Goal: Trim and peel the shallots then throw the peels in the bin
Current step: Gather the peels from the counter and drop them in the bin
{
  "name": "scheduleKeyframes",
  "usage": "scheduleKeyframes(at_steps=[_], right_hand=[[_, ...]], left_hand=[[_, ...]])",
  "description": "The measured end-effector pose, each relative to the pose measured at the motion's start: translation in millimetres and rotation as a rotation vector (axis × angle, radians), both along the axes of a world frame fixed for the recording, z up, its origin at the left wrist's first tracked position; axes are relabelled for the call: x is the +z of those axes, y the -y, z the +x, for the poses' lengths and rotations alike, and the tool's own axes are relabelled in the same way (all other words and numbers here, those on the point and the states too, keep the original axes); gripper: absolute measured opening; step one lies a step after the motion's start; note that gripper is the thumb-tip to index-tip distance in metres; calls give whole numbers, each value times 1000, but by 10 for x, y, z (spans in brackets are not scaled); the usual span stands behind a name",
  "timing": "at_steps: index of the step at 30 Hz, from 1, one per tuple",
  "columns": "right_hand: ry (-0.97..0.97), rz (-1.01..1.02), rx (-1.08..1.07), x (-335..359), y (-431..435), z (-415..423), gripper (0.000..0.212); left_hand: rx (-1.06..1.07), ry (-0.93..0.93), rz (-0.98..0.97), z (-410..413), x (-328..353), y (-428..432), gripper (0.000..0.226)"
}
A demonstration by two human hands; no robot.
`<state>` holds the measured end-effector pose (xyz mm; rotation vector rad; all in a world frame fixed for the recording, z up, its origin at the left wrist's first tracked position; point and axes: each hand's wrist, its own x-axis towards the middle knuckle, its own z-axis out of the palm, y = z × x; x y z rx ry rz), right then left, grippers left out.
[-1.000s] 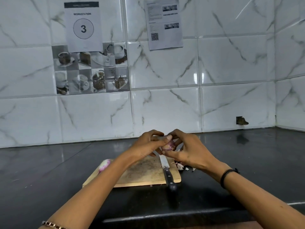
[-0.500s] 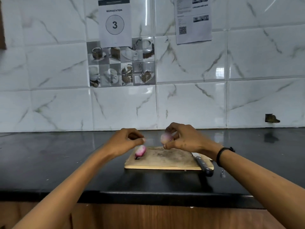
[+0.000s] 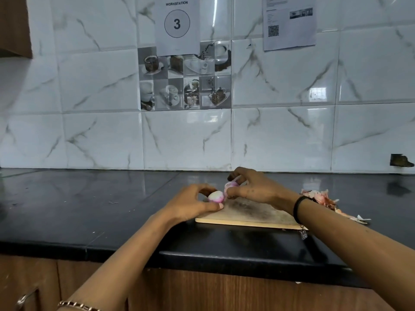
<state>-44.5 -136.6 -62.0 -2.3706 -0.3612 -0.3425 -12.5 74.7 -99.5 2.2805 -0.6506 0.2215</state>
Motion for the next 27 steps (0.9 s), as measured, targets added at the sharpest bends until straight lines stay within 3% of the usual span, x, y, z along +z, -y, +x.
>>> scheduleKeyframes(at_steps=[4, 7, 13, 17, 21, 25, 27], right_hand=[[-15, 97, -88, -27, -16, 135, 37], [-61, 149, -90, -80, -95, 252, 40], [-98, 218, -24, -166, -240, 386, 57], [-149, 290, 1, -169, -256, 380, 47], [-154, 306, -8, -165, -267, 350, 62], [-158, 287, -1, -147, -274, 288, 27], [-145, 263, -8, -146, -261, 272, 28]], left_hand=[[44, 121, -67, -3, -24, -54, 41], [43, 55, -41, 2, -41, -80, 29], [52, -12, -51, 31, -50, -63, 29], [65, -6, -51, 32, -49, -64, 41], [86, 17, -33, 27, -51, -72, 62], [107, 48, 6, 28, -64, -74, 71], [114, 56, 15, 25, -70, -75, 73]])
